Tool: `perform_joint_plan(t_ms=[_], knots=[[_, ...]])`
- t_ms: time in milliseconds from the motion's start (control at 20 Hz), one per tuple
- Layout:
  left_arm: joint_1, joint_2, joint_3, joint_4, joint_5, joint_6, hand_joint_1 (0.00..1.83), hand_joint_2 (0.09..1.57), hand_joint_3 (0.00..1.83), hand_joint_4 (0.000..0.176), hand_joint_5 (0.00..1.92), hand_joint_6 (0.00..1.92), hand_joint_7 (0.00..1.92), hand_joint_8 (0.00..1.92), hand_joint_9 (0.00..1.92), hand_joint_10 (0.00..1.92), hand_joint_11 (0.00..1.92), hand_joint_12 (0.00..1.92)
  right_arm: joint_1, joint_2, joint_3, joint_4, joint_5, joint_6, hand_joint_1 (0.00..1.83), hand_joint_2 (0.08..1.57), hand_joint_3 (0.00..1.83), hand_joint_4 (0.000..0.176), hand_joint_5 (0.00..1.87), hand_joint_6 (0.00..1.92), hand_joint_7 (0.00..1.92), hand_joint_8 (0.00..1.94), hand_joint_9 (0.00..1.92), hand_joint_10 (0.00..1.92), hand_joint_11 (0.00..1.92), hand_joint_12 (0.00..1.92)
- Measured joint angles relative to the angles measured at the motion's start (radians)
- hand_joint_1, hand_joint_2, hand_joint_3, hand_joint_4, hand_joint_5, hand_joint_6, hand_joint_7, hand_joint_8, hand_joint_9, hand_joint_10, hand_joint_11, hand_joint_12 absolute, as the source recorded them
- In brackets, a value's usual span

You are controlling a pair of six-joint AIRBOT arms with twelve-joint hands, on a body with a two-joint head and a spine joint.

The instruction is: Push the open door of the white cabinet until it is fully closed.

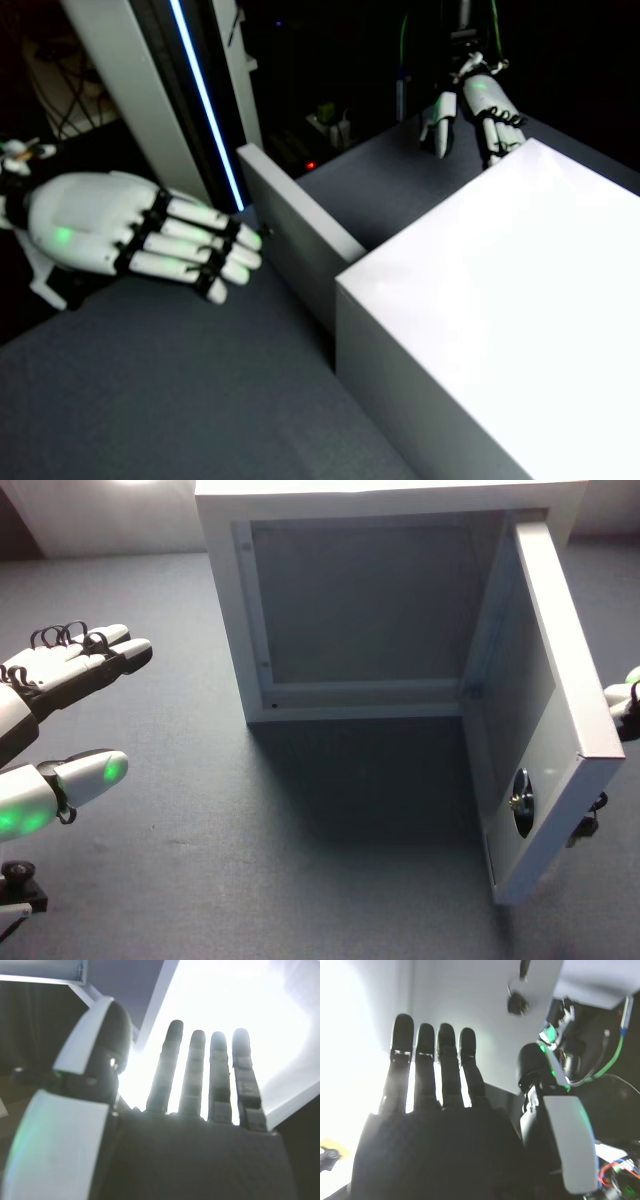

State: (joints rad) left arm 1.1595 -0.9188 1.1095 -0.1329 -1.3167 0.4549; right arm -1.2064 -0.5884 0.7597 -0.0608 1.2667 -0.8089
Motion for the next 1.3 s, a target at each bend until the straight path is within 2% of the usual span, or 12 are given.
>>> perform_joint_plan(t_ms=[150,250,350,500,750,900,1050,1100,1150,1200,1250,1300], knots=[[0.000,0.000,0.000,-0.003,-0.001,0.000,0.43,1.43,0.00,0.000,0.14,0.00,0.00,0.00,0.00,0.00,0.00,0.32,0.021,-0.005,0.002,-0.022,-0.008,0.003,0.25,1.34,0.00,0.000,0.07,0.71,0.36,0.02,0.00,0.87,0.00,1.55],[0.000,0.000,0.000,-0.005,-0.002,0.000,0.44,1.43,0.00,0.000,0.14,0.00,0.00,0.00,0.00,0.00,0.00,0.28,0.049,-0.026,0.010,-0.035,-0.018,0.011,0.27,1.34,0.00,0.000,0.04,0.74,0.34,0.01,0.00,0.85,0.00,1.57],[0.007,0.000,0.000,-0.013,-0.006,0.000,0.42,1.43,0.00,0.000,0.14,0.00,0.00,0.00,0.00,0.00,0.00,0.27,0.105,-0.058,0.030,-0.073,-0.059,0.029,0.27,1.35,0.00,0.000,0.12,0.64,0.37,0.02,0.00,0.88,0.00,1.50],[0.028,0.000,-0.002,-0.031,-0.024,0.000,0.37,1.44,0.00,0.000,0.13,0.00,0.00,0.00,0.00,0.00,0.00,0.22,0.182,-0.108,0.055,-0.129,-0.127,0.058,0.25,1.35,0.00,0.000,0.19,0.66,0.42,0.03,0.04,0.91,0.00,1.55],[0.039,0.011,-0.011,-0.051,-0.046,0.004,0.36,1.45,0.00,0.000,0.12,0.00,0.00,0.00,0.00,0.00,0.00,0.07,0.245,-0.166,0.089,-0.176,-0.193,0.078,0.25,1.35,0.00,0.000,0.13,0.64,0.38,0.00,0.01,0.87,0.00,1.52],[0.057,0.012,-0.014,-0.073,-0.064,0.006,0.42,1.44,0.00,0.000,0.11,0.00,0.00,0.00,0.00,0.00,0.00,0.08,0.274,-0.204,0.110,-0.176,-0.218,0.079,0.31,1.32,0.00,0.000,0.01,0.83,0.34,0.00,0.00,0.80,0.00,1.54],[0.069,0.015,-0.018,-0.083,-0.074,0.009,0.44,1.44,0.00,0.000,0.11,0.00,0.00,0.00,0.00,0.00,0.00,0.14,0.303,-0.242,0.125,-0.189,-0.232,0.082,0.27,1.34,0.00,0.000,0.00,0.85,0.34,0.01,0.00,0.84,0.00,1.59],[0.070,0.019,-0.024,-0.091,-0.076,0.010,0.44,1.44,0.00,0.000,0.10,0.00,0.00,0.00,0.00,0.00,0.00,0.19,0.311,-0.253,0.131,-0.195,-0.233,0.082,0.26,1.34,0.00,0.000,0.00,0.83,0.32,0.01,0.00,0.79,0.00,1.57],[0.078,0.020,-0.024,-0.092,-0.090,0.010,0.44,1.44,0.00,0.000,0.10,0.00,0.00,0.00,0.00,0.00,0.00,0.22,0.322,-0.267,0.136,-0.193,-0.244,0.084,0.26,1.34,0.00,0.000,0.00,0.79,0.30,0.01,0.00,0.73,0.00,1.46],[0.081,0.020,-0.024,-0.094,-0.094,0.011,0.44,1.44,0.00,0.000,0.10,0.00,0.00,0.00,0.00,0.00,0.00,0.23,0.332,-0.277,0.143,-0.200,-0.251,0.084,0.26,1.34,0.00,0.000,0.00,0.79,0.29,0.01,0.00,0.74,0.00,1.39],[0.086,0.020,-0.025,-0.097,-0.095,0.011,0.43,1.44,0.00,0.000,0.10,0.00,0.00,0.00,0.00,0.00,0.00,0.24,0.344,-0.290,0.150,-0.199,-0.258,0.085,0.29,1.33,0.00,0.000,0.03,0.75,0.32,0.03,0.00,0.78,0.00,1.40],[0.092,0.020,-0.026,-0.104,-0.100,0.011,0.42,1.44,0.00,0.000,0.10,0.00,0.00,0.00,0.00,0.00,0.00,0.24,0.355,-0.302,0.158,-0.199,-0.262,0.087,0.25,1.34,0.00,0.000,0.00,0.73,0.30,0.02,0.00,0.73,0.00,1.36]])
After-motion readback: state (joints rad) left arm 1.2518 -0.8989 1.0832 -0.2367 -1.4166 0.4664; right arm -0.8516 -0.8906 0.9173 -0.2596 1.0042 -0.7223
